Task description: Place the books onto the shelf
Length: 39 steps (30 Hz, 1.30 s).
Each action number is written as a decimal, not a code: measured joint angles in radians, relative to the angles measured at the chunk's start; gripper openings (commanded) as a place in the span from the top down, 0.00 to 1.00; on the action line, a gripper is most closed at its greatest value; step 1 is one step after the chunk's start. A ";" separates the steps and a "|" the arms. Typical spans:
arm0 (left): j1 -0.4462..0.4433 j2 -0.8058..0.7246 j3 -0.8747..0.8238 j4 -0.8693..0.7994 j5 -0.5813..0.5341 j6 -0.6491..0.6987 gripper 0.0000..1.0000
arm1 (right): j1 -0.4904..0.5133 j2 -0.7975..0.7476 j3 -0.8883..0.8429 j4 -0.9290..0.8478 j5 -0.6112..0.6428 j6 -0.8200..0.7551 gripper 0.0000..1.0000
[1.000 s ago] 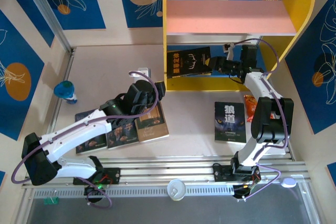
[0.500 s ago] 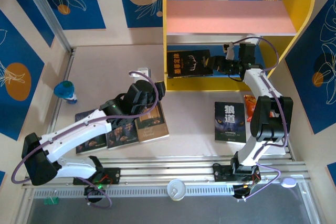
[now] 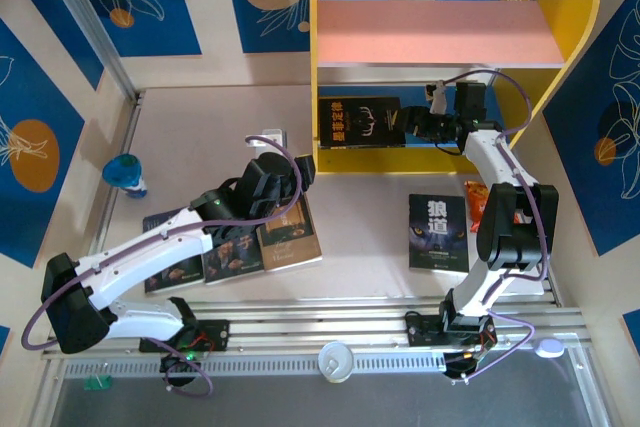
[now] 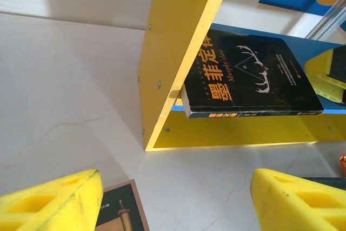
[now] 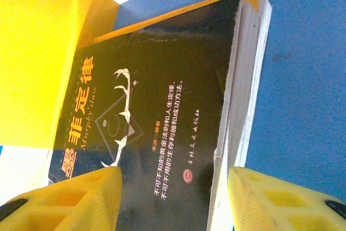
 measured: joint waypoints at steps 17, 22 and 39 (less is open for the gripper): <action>0.000 0.000 0.000 0.000 0.000 0.000 0.28 | 0.027 0.003 0.023 -0.024 0.028 0.000 0.46; 0.000 0.000 0.000 0.000 0.000 0.000 0.28 | 0.032 0.019 0.041 -0.031 0.034 0.000 0.46; 0.002 0.000 0.000 0.000 0.000 0.000 0.27 | 0.037 0.051 0.086 -0.051 0.053 0.002 0.46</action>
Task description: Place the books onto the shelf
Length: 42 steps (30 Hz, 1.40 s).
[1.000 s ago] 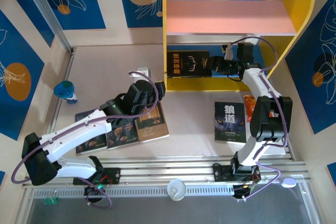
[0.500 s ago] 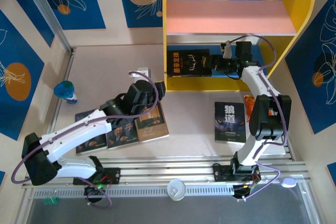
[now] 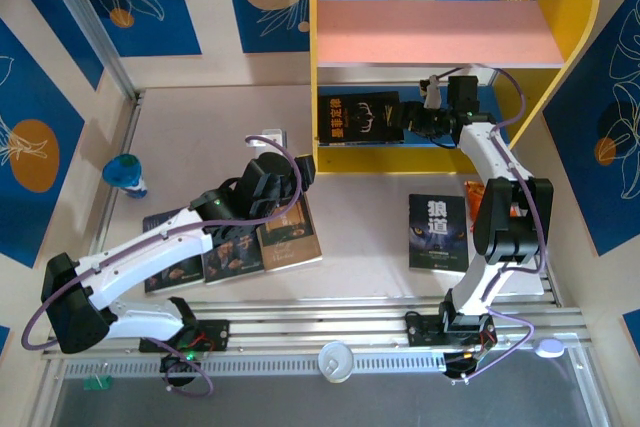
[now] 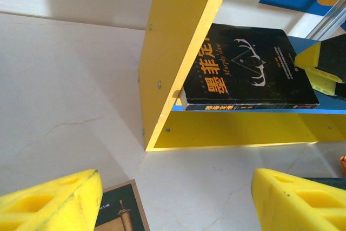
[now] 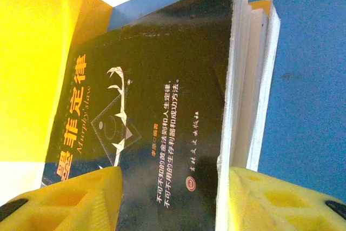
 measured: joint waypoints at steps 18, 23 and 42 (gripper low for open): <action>0.002 0.005 0.000 0.000 0.000 0.000 0.27 | 0.006 0.015 0.018 0.000 0.013 0.020 0.46; 0.006 0.005 0.000 0.000 0.000 0.000 0.27 | 0.010 0.015 0.021 -0.001 0.020 0.032 0.46; 0.010 0.006 0.000 0.000 0.000 0.000 0.27 | -0.013 0.006 -0.005 0.010 0.023 0.059 0.43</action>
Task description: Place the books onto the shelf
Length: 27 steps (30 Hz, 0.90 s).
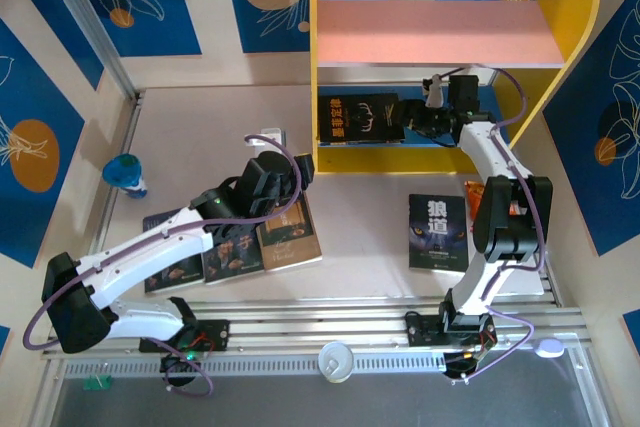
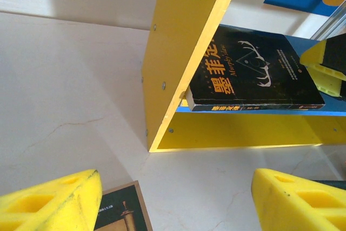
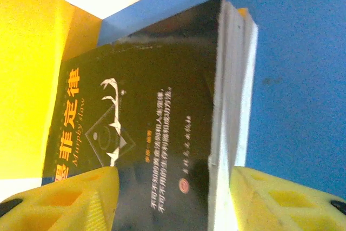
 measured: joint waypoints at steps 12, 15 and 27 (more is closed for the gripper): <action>0.001 0.011 0.000 0.000 0.000 0.000 0.27 | -0.002 -0.076 -0.110 0.003 0.000 -0.003 0.43; 0.001 0.013 0.000 0.000 0.001 0.000 0.27 | -0.002 -0.092 -0.122 0.005 0.002 -0.003 0.43; 0.001 0.013 0.000 0.000 0.001 0.008 0.27 | 0.005 -0.125 -0.127 -0.007 0.012 -0.004 0.43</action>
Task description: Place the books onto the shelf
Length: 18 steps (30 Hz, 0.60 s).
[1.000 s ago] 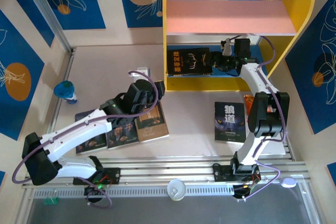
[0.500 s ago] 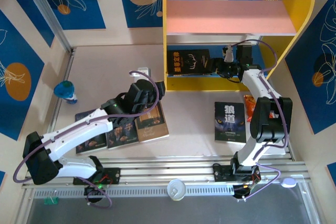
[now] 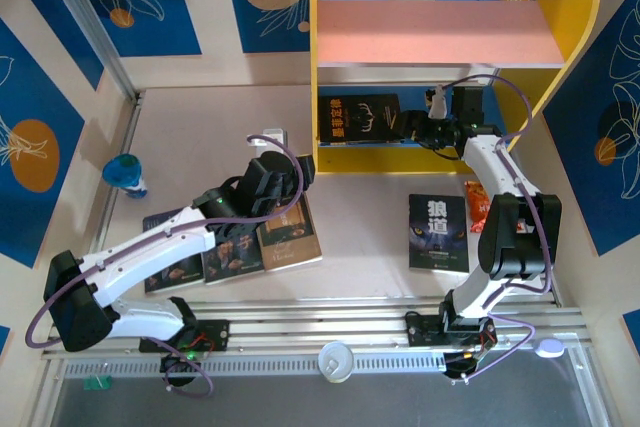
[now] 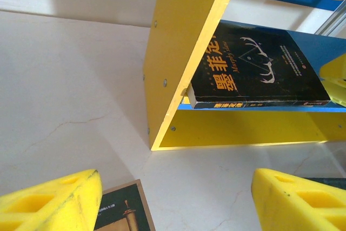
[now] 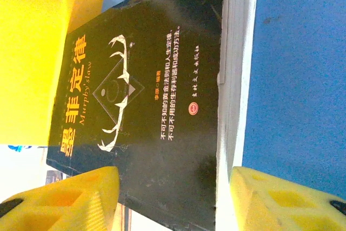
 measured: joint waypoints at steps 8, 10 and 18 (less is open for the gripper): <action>0.000 0.000 0.000 0.000 0.000 0.000 0.27 | 0.014 0.000 0.000 -0.006 0.014 -0.003 0.43; 0.000 0.000 0.000 0.000 0.000 0.000 0.27 | 0.018 0.000 0.000 -0.008 0.015 -0.003 0.43; 0.000 0.000 0.000 0.000 0.000 0.000 0.27 | 0.023 0.000 0.001 -0.008 0.023 -0.003 0.43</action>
